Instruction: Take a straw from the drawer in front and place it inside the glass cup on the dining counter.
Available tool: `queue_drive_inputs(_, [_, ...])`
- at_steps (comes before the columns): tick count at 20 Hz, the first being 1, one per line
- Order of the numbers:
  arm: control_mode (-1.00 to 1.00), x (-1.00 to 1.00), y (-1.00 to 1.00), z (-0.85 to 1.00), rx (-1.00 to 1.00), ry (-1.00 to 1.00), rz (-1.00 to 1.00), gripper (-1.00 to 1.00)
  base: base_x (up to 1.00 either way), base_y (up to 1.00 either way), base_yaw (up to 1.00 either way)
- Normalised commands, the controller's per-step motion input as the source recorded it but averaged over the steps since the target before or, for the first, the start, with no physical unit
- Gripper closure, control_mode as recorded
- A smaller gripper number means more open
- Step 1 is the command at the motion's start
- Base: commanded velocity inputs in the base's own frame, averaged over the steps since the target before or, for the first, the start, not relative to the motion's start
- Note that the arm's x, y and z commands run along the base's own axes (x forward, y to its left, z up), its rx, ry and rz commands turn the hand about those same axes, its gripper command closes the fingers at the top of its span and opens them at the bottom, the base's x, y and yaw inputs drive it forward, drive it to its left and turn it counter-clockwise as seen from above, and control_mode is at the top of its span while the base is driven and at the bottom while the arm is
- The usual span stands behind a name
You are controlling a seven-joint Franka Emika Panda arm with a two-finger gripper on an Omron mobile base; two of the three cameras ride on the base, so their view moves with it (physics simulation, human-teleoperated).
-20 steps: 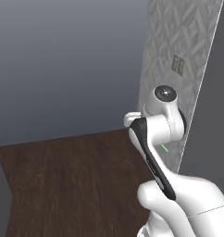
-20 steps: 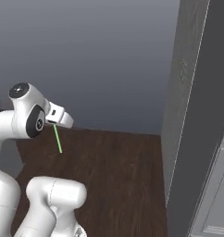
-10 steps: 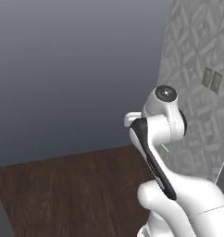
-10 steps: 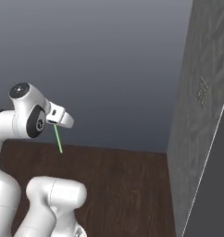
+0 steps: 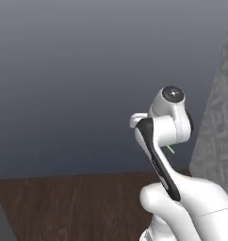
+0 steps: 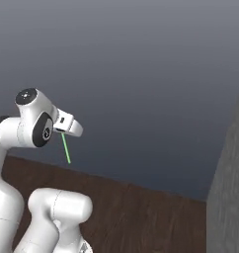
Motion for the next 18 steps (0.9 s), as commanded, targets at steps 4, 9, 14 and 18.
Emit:
queue_drive_inputs(4, [1.00,0.00,0.00,0.00,0.00,0.00,0.00,1.00,1.00,0.00,0.68])
queue_drive_inputs(9, [1.00,0.00,0.00,0.00,0.00,0.00,0.00,1.00,1.00,0.00,0.74])
queue_drive_inputs(14, [1.00,0.00,0.00,0.00,0.00,0.00,0.00,1.00,1.00,0.00,0.74])
queue_drive_inputs(18, [1.00,0.00,0.00,0.00,0.00,0.00,0.00,1.00,0.99,-0.04,0.73])
